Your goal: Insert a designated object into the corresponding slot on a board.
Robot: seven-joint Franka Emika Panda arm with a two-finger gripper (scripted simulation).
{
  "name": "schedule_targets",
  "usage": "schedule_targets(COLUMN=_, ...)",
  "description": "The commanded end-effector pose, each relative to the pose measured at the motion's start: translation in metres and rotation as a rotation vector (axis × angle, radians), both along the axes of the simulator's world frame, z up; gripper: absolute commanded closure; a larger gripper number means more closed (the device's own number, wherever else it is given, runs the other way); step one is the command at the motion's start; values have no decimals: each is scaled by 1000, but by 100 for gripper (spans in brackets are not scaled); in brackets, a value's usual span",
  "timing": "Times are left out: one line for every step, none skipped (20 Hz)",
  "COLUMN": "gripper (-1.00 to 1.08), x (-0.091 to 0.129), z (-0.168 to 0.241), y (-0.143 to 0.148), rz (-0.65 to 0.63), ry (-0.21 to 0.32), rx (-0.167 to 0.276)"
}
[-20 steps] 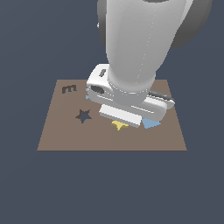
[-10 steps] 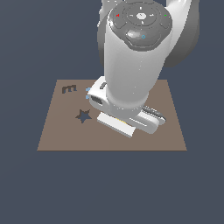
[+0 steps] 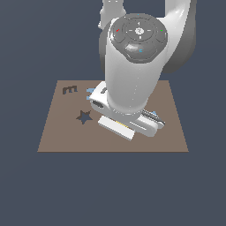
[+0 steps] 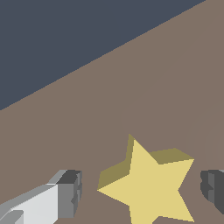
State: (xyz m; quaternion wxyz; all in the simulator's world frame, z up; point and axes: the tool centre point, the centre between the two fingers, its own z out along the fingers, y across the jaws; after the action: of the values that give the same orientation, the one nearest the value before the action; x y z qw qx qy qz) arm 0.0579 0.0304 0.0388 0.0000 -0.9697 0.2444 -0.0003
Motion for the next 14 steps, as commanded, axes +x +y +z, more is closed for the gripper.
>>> schedule_targets(gripper=-92, x=0, z=-7, y=0, rz=-2, ry=1, rx=0)
schedule_targets(gripper=-92, x=0, z=-8, y=0, rz=-2, ry=1, rx=0)
schedule_targets(gripper=-92, x=0, z=-9, y=0, rz=-2, ry=1, rx=0)
schedule_targets(gripper=108, x=0, z=-9, y=0, rz=-2, ry=1, rx=0)
schedule_targets(gripper=108, x=0, z=-9, y=0, rz=-2, ry=1, rx=0)
schedule_targets(gripper=108, x=0, z=-9, y=0, rz=-2, ry=1, rx=0)
schedule_targets(gripper=108, x=0, z=-9, y=0, rz=-2, ry=1, rx=0)
schedule_targets(gripper=108, x=0, z=-9, y=0, rz=-2, ry=1, rx=0)
schedule_targets(gripper=108, x=0, z=-9, y=0, rz=-2, ry=1, rx=0)
schedule_targets(gripper=108, x=0, z=-9, y=0, rz=-2, ry=1, rx=0)
schedule_targets(gripper=108, x=0, z=-9, y=0, rz=-2, ry=1, rx=0)
schedule_targets(gripper=108, x=0, z=-9, y=0, rz=-2, ry=1, rx=0)
schedule_targets(gripper=108, x=0, z=-9, y=0, rz=-2, ry=1, rx=0)
schedule_targets(gripper=108, x=0, z=-8, y=0, rz=-1, ry=0, rx=0)
